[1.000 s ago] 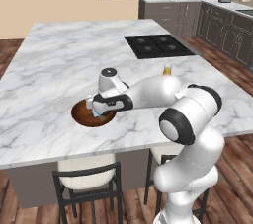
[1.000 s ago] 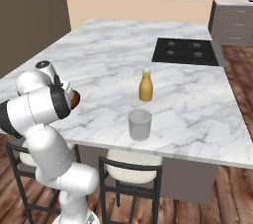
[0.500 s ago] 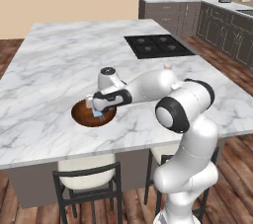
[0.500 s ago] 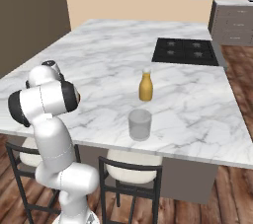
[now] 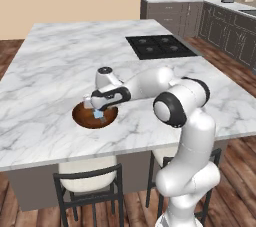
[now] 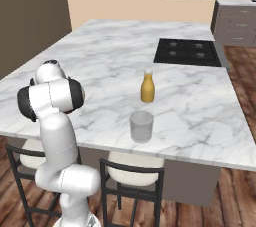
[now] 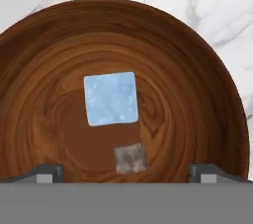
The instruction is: There are two ice cubes in the ice bowl. Place both ice cubes in the glass cup.
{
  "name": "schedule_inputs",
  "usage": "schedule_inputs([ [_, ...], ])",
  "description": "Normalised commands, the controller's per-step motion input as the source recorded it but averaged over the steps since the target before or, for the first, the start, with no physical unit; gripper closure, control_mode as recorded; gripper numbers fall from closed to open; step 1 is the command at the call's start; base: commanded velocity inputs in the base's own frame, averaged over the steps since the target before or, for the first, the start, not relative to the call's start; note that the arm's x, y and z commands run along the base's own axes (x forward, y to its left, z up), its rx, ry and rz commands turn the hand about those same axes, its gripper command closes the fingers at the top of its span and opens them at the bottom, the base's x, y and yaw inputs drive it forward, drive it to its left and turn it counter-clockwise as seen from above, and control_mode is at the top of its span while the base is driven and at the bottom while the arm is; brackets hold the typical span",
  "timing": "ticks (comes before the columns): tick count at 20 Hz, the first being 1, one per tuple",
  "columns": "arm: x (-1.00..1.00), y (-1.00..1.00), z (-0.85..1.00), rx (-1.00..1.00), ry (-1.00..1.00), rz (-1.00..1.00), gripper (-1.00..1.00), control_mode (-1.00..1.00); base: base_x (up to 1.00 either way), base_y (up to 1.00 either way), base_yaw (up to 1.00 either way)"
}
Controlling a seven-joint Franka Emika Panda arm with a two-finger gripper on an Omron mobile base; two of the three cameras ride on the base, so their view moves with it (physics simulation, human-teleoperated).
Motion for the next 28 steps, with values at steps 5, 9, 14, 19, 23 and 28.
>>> schedule_inputs([
  [5,0.17,0.13,-0.16,0.0,0.03,0.0,-1.0,-1.0,0.0,0.0,0.0],
  [9,0.14,0.01,-0.26,-0.06,0.01,0.0,-1.0,-1.0,0.0,0.0,0.0],
  [14,0.14,0.0,-0.26,-0.07,0.0,0.0,-1.0,-1.0,0.0,0.0,0.0],
  [19,0.24,0.0,-0.11,0.0,0.0,0.0,-1.0,-1.0,0.0,0.0,0.0],
  [23,0.22,0.0,-0.07,0.0,0.0,0.0,-1.0,-1.0,0.0,0.0,0.0],
  [28,0.23,0.02,-0.07,0.0,0.0,0.0,-1.0,-1.0,0.0,0.0,0.0],
])
